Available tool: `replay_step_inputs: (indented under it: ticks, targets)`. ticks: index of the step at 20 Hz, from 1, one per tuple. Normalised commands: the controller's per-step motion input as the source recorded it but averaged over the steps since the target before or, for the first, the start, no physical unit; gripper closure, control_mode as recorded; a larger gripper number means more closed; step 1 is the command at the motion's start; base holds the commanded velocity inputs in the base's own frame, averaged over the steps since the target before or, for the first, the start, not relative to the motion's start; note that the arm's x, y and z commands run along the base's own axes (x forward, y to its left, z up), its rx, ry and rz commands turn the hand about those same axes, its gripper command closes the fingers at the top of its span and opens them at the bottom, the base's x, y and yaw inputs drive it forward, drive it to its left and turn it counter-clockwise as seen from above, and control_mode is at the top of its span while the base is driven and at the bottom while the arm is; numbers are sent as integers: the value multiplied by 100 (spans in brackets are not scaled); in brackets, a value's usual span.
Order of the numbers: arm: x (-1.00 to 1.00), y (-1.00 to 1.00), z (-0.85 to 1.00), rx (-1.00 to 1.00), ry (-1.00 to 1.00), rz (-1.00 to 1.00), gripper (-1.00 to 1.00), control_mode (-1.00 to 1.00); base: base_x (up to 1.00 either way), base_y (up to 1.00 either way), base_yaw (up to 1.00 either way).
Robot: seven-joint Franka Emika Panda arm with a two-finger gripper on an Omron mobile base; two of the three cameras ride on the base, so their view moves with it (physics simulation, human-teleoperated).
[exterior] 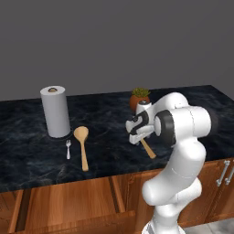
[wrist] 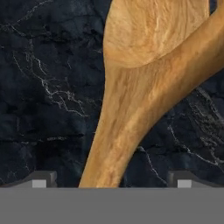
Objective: Organize the utensils by type. Pick up the wooden spoons from the counter and place them in the open cabinet. Then pick up the metallic utensils from the counter and place them in the open drawer.
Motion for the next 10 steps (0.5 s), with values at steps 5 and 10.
replay_step_inputs:
  ticks: [5,10]
  targets:
    - [11,7,-43,0,1,0,-100,-100,0,0,0]
    - [-3,0,-29,1,0,0,100,-100,0,0,0]
